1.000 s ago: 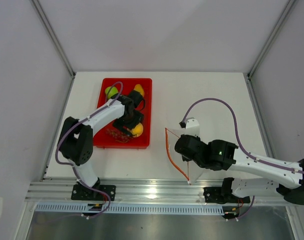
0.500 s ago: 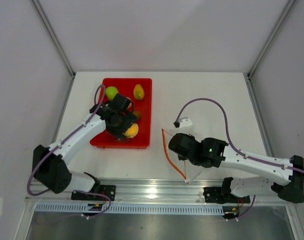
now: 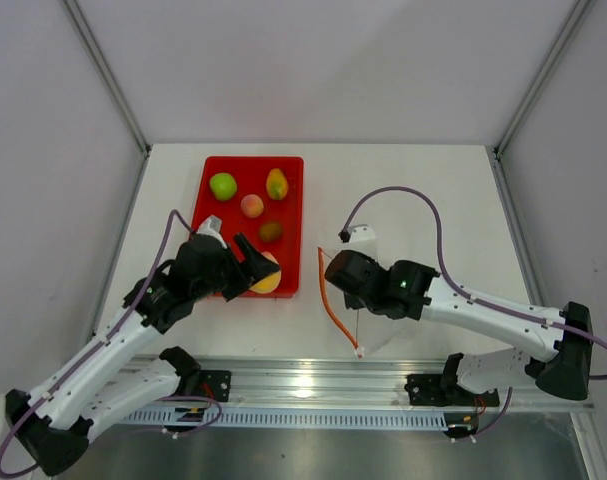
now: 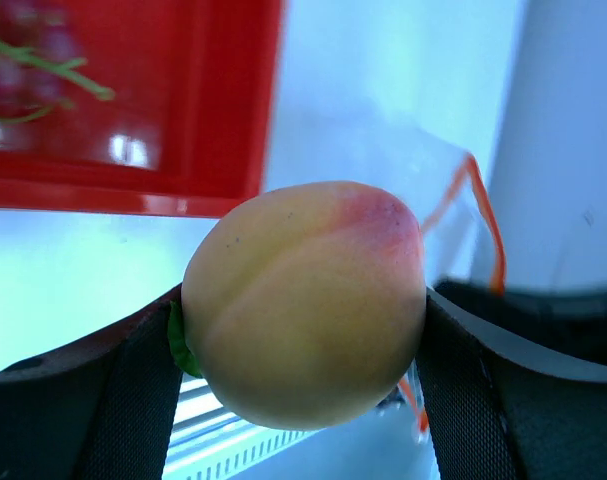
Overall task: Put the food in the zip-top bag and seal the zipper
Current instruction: Pick up the fake fruit from the bin, then place the fake fruit in the zipper food storage bag.
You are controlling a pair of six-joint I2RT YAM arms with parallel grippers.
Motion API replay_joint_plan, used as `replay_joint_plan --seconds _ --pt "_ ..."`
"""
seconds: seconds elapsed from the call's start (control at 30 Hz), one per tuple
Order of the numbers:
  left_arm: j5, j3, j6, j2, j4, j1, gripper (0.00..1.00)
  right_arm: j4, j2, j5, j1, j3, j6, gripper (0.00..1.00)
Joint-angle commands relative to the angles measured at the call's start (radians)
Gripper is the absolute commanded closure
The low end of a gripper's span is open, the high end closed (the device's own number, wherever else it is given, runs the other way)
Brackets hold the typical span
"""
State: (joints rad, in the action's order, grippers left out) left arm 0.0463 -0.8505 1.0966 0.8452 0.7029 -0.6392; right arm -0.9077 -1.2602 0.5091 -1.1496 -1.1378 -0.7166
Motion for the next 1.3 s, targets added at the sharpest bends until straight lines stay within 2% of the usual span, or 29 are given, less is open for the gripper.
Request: replay_joint_plan --seconds 0.0,0.17,0.33,0.37,0.47,0.8,0.9,1.07,1.13,1.17,1.27 --pt "-0.199 0.105 -0.162 -0.135 -0.250 -0.013 0.99 0.000 -0.016 -0.023 0.001 -0.076 -0.030 1.00" --pt "-0.469 0.200 -0.175 -0.277 -0.518 -0.020 0.99 0.003 -0.019 -0.063 -0.002 -0.120 -0.070 1.00" --pt "-0.525 0.205 -0.149 -0.265 -0.588 -0.053 0.99 0.024 -0.011 -0.092 -0.019 -0.128 -0.089 1.00" --pt "-0.540 0.211 -0.138 -0.258 -0.641 -0.059 1.00 0.027 -0.013 -0.093 -0.022 -0.128 -0.090 1.00" --pt "-0.556 0.241 -0.096 -0.213 -0.747 -0.097 1.00 0.026 -0.004 -0.099 -0.032 -0.128 -0.092 1.00" --pt "-0.390 0.323 -0.080 -0.011 -0.996 -0.252 0.99 0.102 0.157 -0.107 -0.048 -0.031 -0.061 1.00" --pt "-0.362 0.285 -0.089 0.055 -0.967 -0.287 0.99 0.116 0.208 -0.109 -0.048 0.006 -0.063 1.00" --pt "-0.252 0.194 -0.124 0.142 -0.817 -0.347 0.94 0.102 0.255 -0.106 -0.048 0.021 -0.060 1.00" --pt "-0.196 0.168 -0.130 0.155 -0.755 -0.379 0.90 0.096 0.278 -0.100 -0.048 0.024 -0.061 1.00" --pt "-0.177 0.156 -0.138 0.164 -0.740 -0.401 0.82 0.098 0.286 -0.093 -0.048 0.029 -0.061 1.00" --pt "-0.143 0.122 -0.144 0.179 -0.711 -0.416 0.71 0.076 0.309 -0.087 -0.048 0.026 -0.064 1.00"
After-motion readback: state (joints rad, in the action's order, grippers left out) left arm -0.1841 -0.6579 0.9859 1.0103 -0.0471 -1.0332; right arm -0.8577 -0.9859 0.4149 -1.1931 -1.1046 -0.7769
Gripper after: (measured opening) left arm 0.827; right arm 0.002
